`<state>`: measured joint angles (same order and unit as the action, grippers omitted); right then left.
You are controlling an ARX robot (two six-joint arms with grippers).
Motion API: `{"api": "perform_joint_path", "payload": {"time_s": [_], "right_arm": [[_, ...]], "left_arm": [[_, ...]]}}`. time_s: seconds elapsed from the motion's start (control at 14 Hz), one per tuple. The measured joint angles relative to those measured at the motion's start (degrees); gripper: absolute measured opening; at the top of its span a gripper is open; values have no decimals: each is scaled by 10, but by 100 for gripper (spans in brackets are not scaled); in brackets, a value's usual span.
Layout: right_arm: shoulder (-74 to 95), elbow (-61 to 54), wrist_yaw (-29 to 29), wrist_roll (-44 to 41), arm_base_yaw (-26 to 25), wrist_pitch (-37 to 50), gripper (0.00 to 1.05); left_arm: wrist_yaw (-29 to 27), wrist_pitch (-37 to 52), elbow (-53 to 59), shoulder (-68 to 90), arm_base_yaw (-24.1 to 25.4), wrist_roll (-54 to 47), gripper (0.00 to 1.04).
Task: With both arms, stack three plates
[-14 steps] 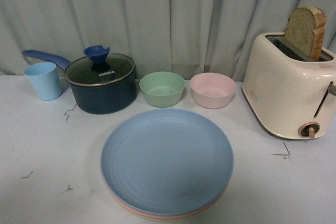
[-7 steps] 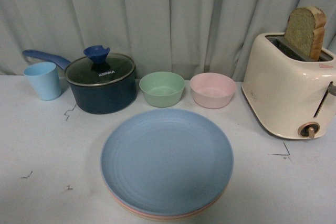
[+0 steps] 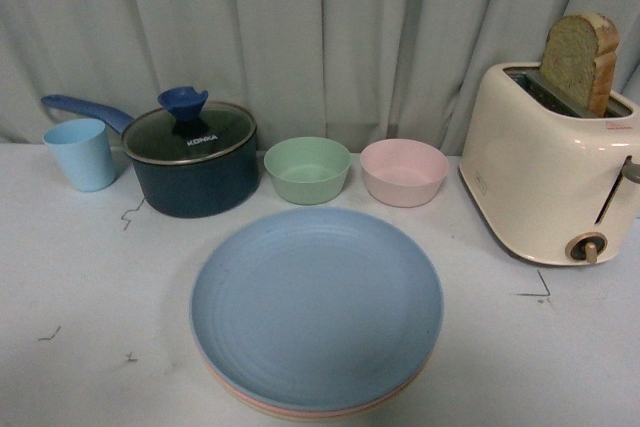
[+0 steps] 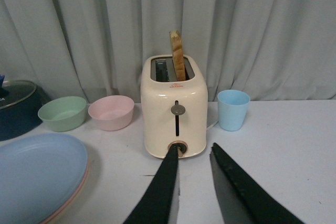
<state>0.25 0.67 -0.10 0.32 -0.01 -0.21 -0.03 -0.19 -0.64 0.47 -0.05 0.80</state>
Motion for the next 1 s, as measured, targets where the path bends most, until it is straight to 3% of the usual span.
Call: {"api": "perform_joint_path", "payload": {"time_s": [0.43, 0.5, 1.0], "right_arm": [[0, 0, 0, 0, 0, 0, 95], [0, 0, 0, 0, 0, 0, 99], [0, 0, 0, 0, 0, 0, 98]], "left_arm": [[0, 0, 0, 0, 0, 0, 98], [0, 0, 0, 0, 0, 0, 98], [0, 0, 0, 0, 0, 0, 98]]}}
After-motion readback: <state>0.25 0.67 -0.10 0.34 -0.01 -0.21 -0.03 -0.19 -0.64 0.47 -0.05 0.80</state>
